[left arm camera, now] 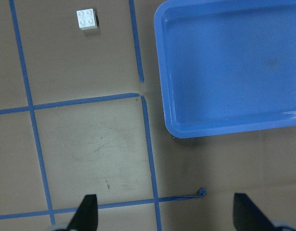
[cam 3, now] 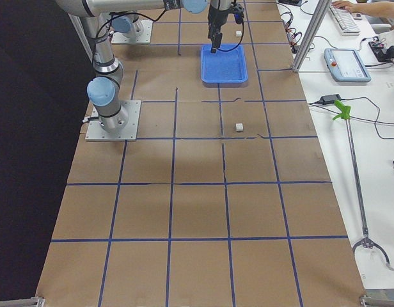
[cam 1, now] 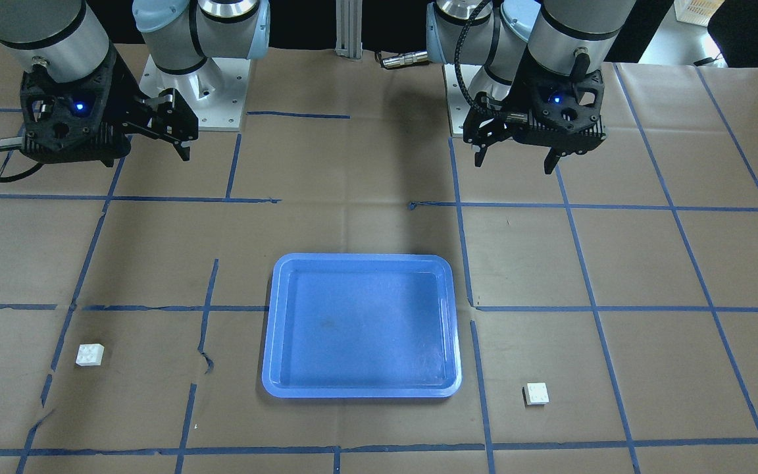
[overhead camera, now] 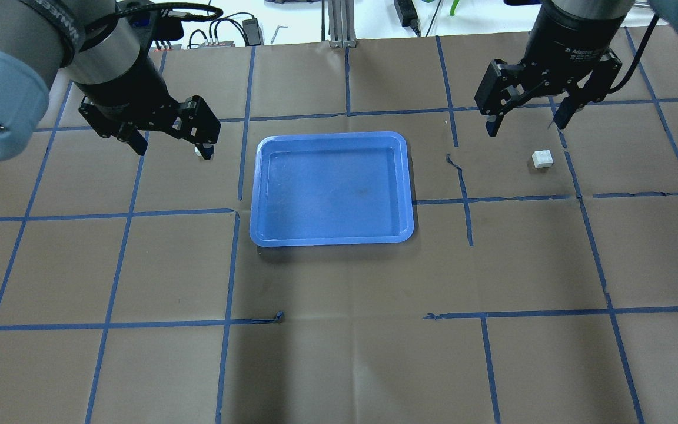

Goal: Assemble white blocks and place on blue tray

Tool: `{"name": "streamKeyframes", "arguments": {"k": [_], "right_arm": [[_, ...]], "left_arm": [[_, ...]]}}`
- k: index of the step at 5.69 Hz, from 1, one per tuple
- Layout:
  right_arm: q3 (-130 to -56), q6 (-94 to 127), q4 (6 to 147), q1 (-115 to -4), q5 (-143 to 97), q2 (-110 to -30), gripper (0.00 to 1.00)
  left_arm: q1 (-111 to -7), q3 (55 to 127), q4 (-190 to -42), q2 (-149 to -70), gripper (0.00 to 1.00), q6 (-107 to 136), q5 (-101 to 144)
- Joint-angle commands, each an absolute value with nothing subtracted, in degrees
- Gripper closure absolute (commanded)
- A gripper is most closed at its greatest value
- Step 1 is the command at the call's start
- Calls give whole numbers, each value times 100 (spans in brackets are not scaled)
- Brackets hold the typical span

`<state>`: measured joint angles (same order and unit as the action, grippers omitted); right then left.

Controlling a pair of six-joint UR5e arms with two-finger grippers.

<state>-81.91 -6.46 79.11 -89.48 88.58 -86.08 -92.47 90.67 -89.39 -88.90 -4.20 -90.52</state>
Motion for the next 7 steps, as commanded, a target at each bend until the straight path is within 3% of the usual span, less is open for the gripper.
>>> {"name": "streamKeyframes", "arguments": {"k": [1,3,7], "right_arm": [[-8191,-642,7901,-8947,8859,-8613,0],[-8191,-642,7901,-8947,8868,-8622,0],[-8200,-1383,7919,-8860,8912,-8561,0]], "left_arm": [[-9211,9036,-8938,-8877,1,-431,-9044],[-8801,8869,-8982,-9112,1,-457,-9114],[-8411,8350,-6862,-11684,1,-580,-9062]]}}
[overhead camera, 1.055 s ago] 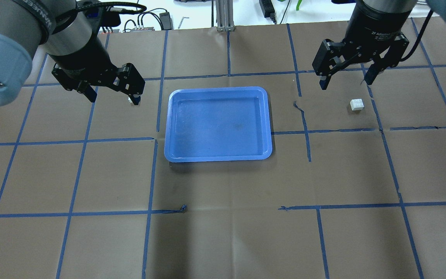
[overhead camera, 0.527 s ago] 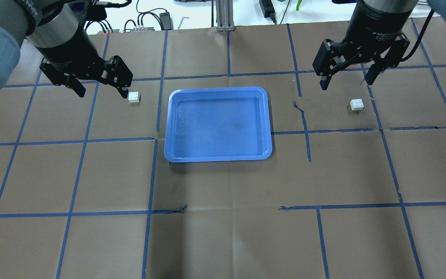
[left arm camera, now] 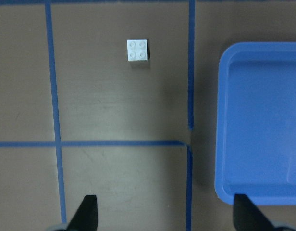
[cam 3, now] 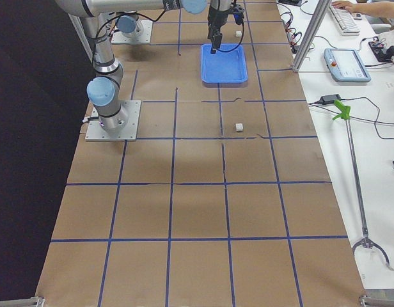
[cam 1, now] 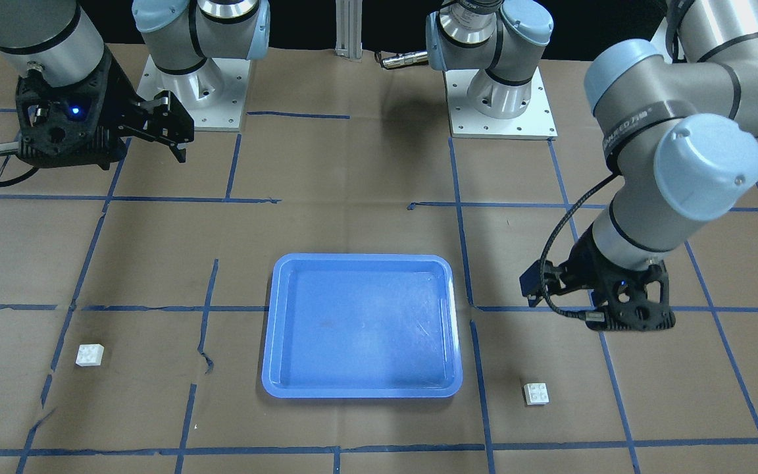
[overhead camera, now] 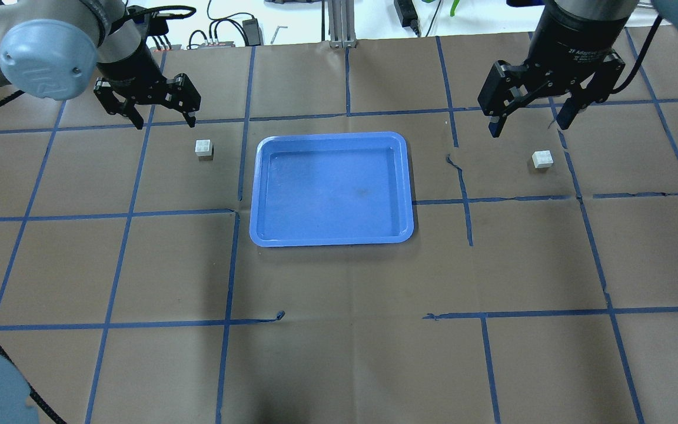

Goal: Assemble white blocks and place on blue tray

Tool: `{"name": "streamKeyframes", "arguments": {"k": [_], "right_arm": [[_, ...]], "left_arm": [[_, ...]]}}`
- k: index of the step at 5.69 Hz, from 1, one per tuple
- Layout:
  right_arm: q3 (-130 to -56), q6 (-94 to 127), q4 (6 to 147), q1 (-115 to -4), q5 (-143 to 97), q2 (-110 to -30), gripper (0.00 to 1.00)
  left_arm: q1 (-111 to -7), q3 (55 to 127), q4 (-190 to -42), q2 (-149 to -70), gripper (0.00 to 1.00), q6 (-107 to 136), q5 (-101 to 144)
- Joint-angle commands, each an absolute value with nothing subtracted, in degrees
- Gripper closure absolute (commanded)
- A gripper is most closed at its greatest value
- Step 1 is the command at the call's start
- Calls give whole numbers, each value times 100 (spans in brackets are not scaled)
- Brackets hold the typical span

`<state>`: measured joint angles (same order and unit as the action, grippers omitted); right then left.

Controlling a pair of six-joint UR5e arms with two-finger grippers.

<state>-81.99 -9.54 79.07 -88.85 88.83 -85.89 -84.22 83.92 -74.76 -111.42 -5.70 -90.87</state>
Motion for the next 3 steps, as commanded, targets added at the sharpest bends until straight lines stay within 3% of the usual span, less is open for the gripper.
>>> {"name": "streamKeyframes", "arguments": {"k": [1,3], "right_arm": [[-8209,-2346,7997,-8842,8921,-8543,0],[-8200,-4690,8085,-8572,8939,-8403,0]], "left_arm": [[-8411,8445,-6168,-12211,1,-580,-9096],[-8402,8534,-5460,-12768,1,-841,-9105]]}}
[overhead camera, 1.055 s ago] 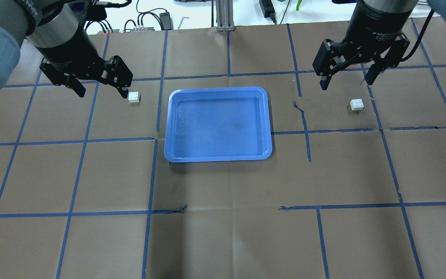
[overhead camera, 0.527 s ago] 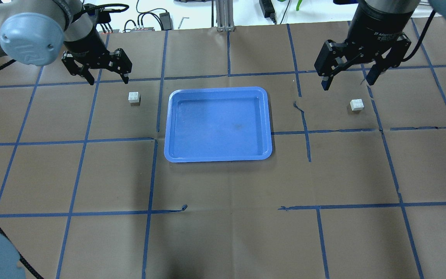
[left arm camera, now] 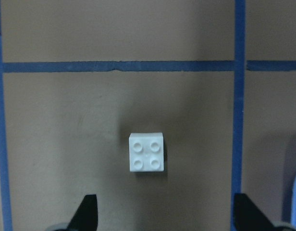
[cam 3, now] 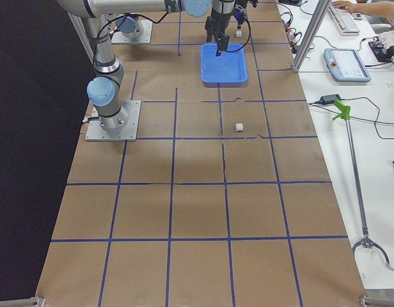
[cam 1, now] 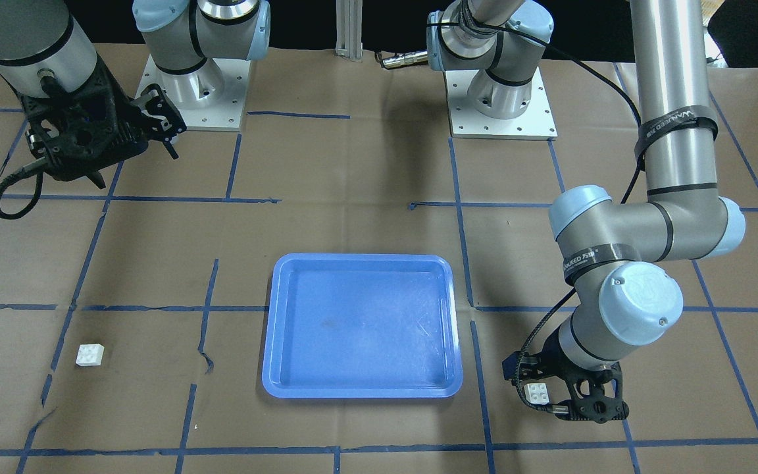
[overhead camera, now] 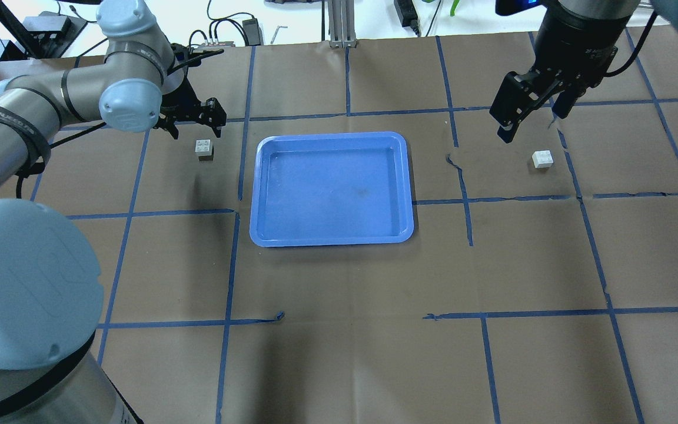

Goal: Assemble white blocks and place on blue tray

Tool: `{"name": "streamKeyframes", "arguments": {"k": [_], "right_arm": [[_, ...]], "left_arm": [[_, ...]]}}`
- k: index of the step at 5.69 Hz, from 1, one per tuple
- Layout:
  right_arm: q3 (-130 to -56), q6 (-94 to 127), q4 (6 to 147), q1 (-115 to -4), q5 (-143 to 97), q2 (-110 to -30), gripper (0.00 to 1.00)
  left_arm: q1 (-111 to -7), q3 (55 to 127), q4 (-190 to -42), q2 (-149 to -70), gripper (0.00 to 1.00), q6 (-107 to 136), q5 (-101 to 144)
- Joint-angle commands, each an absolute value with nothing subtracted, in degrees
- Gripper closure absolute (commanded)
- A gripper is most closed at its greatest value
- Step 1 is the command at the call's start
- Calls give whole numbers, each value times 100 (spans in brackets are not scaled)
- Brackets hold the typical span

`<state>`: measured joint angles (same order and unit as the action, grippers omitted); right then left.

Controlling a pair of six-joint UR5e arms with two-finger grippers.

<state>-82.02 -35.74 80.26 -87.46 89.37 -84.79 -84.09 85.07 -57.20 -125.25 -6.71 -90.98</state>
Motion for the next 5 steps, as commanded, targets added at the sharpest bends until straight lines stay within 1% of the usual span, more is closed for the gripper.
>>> {"name": "streamKeyframes", "arguments": {"k": [1,2,3,4,5], "right_arm": [[-8200,-6364,8095,-8065,8912,-8298,0],[-8200,-7999,8225,-7564,8869,-8132,0],[-8209,-9538,8783,-7211,8833,-7843,0],[-8209,-10763,9163,-6876,8537,-7457,0],[-8209,-11567,9384,-6455,7777,-7053,0]], "left_arm": [[-8402,8534,-5449,-12857,1,-957,-9105],[-8402,8534,-5371,-12911,12,-958,-9105],[-8394,8525,-5370,-12902,56,-993,-9105],[-8394,8525,-5370,-12902,84,-1028,-9114],[-8385,8491,-5370,-12902,100,-1054,-9114]]}}
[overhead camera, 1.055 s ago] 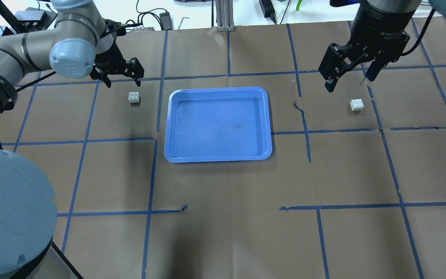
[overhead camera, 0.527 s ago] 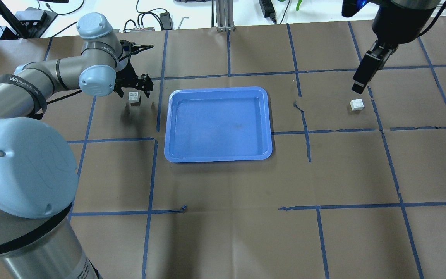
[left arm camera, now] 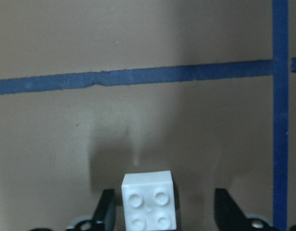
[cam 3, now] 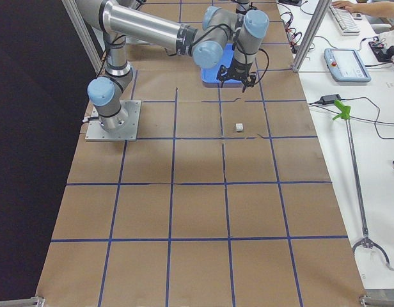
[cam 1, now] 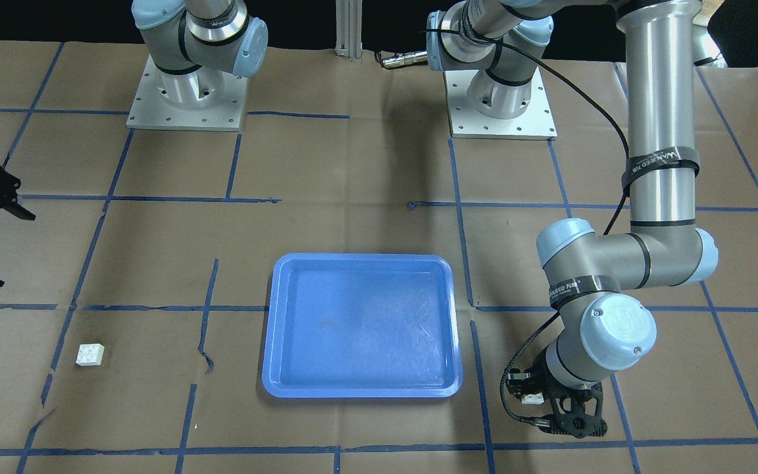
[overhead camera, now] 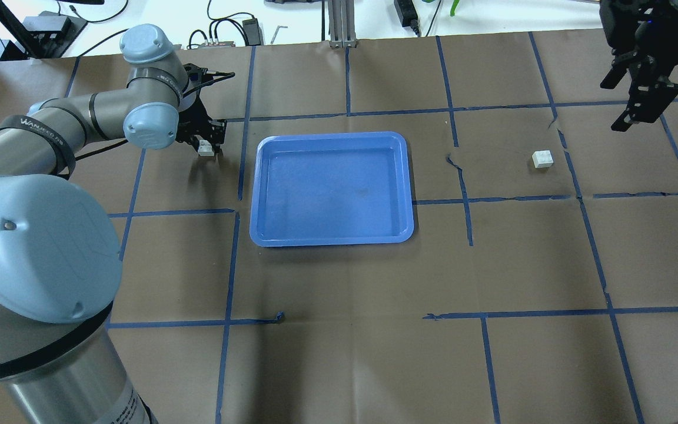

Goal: Assemble white blocks and place on blue tray

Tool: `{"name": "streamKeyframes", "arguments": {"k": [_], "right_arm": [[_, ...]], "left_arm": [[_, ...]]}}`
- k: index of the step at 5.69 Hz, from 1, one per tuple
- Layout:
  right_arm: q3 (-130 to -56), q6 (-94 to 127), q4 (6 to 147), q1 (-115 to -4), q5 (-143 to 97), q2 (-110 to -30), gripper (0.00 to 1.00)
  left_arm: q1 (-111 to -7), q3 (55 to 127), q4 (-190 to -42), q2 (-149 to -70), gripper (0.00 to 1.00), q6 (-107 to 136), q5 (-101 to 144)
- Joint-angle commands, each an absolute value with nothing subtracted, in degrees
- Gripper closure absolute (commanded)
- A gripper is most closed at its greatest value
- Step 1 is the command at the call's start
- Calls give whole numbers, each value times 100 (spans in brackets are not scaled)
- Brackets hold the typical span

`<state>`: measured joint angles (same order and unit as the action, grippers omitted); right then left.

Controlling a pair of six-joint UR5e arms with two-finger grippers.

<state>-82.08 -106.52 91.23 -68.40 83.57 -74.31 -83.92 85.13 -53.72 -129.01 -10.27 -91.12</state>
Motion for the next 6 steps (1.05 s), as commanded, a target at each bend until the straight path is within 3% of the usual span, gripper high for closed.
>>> {"name": "streamKeyframes", "arguments": {"k": [1,4,6], "right_arm": [[-8209,-12393,9743,-6190,6882,-6535,0],[-8191,-13260,9800,-6064,6012,-5347,0],[-8209,-13315,9800,-6064,6021,-5063,0]], "left_arm": [[-8237,8482,-5344,-12781,100,-1498,-9097],[-9075,9279,-5414,-11728,100,-3897,-9026],[-9884,9421,-5467,-11627,100,-5573,-9097]]}}
